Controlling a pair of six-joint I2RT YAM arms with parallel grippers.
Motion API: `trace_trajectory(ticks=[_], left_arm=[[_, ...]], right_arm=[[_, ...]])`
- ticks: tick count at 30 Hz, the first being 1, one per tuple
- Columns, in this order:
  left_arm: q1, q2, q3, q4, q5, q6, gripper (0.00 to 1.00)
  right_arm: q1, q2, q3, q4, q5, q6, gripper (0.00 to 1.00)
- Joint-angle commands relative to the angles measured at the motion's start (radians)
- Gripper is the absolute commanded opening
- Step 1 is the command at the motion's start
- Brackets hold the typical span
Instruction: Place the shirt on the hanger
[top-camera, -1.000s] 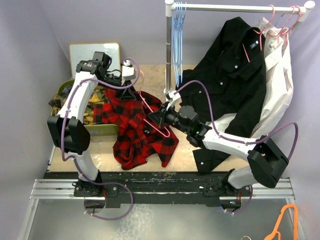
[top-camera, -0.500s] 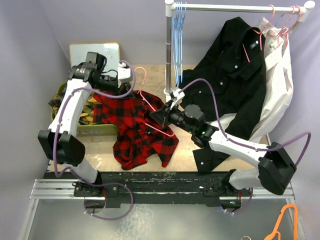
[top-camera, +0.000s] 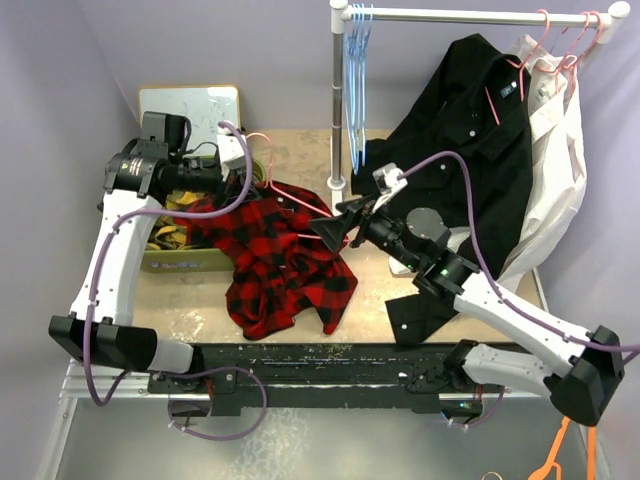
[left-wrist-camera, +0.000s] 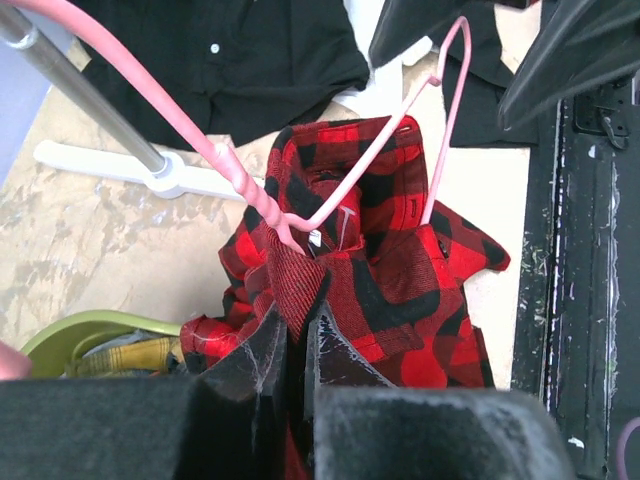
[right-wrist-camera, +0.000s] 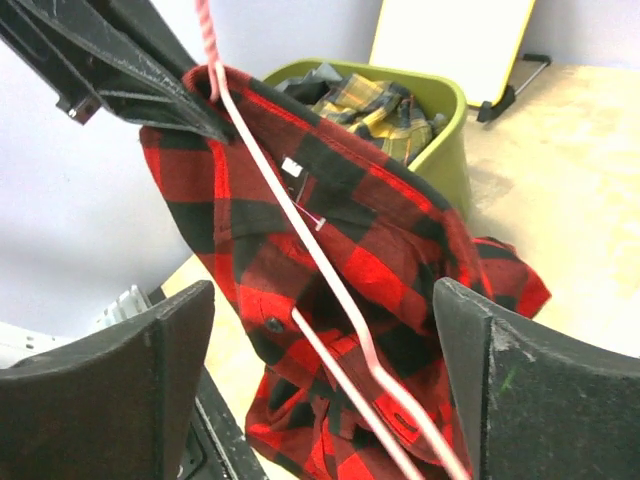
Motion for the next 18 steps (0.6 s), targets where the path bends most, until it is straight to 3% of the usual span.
trace_trajectory(ticks=[1, 11, 18], left_arm=[[0.005, -0.084, -0.004, 0.045, -0.052, -0.078, 0.00], [0.005, -0.140, 0.023, 0.038, -0.118, -0.131, 0.00], [0.005, -0.146, 0.046, 0.014, -0.140, -0.127, 0.00]], right_arm=[[-0.034, -0.112, -0.017, -0.083, 0.093, -0.019, 0.94], [-0.083, -0.393, -0.208, -0.236, 0.216, 0.038, 0.96], [-0.084, -0.323, -0.279, -0.115, 0.104, 0.103, 0.78]])
